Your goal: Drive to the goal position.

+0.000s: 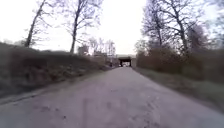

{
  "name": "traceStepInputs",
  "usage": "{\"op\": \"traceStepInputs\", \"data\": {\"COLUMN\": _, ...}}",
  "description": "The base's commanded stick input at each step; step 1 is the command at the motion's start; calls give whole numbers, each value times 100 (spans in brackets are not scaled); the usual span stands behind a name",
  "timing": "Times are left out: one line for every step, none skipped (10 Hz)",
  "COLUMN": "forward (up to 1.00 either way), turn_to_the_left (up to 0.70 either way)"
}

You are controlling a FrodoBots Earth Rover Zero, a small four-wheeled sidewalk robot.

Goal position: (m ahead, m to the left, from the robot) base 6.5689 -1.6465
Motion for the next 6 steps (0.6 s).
{"op": "traceStepInputs", "data": {"forward": 100, "turn_to_the_left": 1}}
{"op": "traceStepInputs", "data": {"forward": 100, "turn_to_the_left": 1}}
{"op": "traceStepInputs", "data": {"forward": 100, "turn_to_the_left": 1}}
{"op": "traceStepInputs", "data": {"forward": 100, "turn_to_the_left": 1}}
{"op": "traceStepInputs", "data": {"forward": 100, "turn_to_the_left": 1}}
{"op": "traceStepInputs", "data": {"forward": 100, "turn_to_the_left": 1}}
